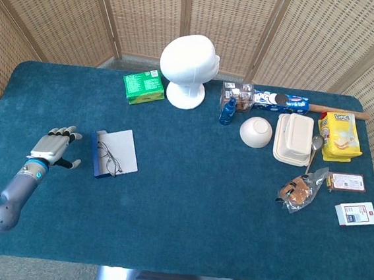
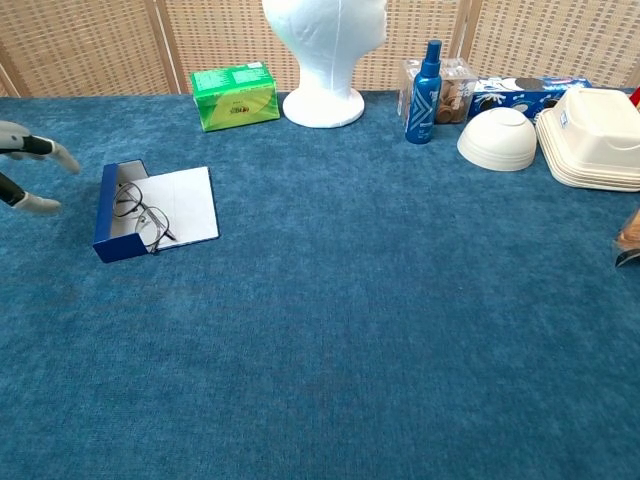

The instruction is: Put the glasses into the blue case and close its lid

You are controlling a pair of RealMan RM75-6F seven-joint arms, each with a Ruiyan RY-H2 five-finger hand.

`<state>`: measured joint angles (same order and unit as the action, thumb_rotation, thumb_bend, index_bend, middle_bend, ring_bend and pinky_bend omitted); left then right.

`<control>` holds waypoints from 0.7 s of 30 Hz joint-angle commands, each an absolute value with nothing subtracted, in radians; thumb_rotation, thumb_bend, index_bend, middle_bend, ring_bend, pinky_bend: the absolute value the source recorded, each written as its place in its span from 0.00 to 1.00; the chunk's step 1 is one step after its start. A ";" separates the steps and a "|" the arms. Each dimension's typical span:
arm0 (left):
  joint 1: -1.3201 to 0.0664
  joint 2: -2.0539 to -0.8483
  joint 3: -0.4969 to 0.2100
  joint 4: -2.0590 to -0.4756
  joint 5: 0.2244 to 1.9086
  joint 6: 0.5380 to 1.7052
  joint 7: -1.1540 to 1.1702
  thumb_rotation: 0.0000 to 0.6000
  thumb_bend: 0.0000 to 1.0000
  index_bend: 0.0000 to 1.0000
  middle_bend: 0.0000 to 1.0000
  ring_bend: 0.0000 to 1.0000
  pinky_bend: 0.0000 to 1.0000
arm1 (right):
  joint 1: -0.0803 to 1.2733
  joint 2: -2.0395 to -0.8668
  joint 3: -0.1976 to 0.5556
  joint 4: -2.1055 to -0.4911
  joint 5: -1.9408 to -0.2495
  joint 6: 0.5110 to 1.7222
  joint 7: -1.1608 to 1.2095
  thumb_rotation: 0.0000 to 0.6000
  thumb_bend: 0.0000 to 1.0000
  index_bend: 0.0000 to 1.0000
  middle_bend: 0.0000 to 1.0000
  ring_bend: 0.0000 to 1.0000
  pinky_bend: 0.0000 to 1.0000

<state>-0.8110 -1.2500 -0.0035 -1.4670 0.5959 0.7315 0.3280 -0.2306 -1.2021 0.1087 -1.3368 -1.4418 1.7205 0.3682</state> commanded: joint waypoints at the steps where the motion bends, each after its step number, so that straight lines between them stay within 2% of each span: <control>1: -0.832 -1.256 0.001 -1.460 0.556 0.699 0.347 0.70 0.30 0.13 0.00 0.00 0.00 | -0.235 -1.202 0.110 -1.333 -1.437 1.724 0.373 0.97 0.27 0.00 0.13 0.00 0.15; 12: -0.869 -1.256 0.015 -1.448 0.472 0.644 0.346 0.66 0.30 0.12 0.00 0.00 0.00 | -0.233 -1.202 0.114 -1.329 -1.435 1.720 0.374 0.98 0.27 0.00 0.13 0.00 0.15; 21: -0.895 -1.313 -0.007 -1.400 0.464 0.637 0.326 0.65 0.30 0.11 0.00 0.00 0.00 | -0.239 -1.200 0.117 -1.333 -1.430 1.726 0.371 0.98 0.27 0.00 0.13 0.00 0.15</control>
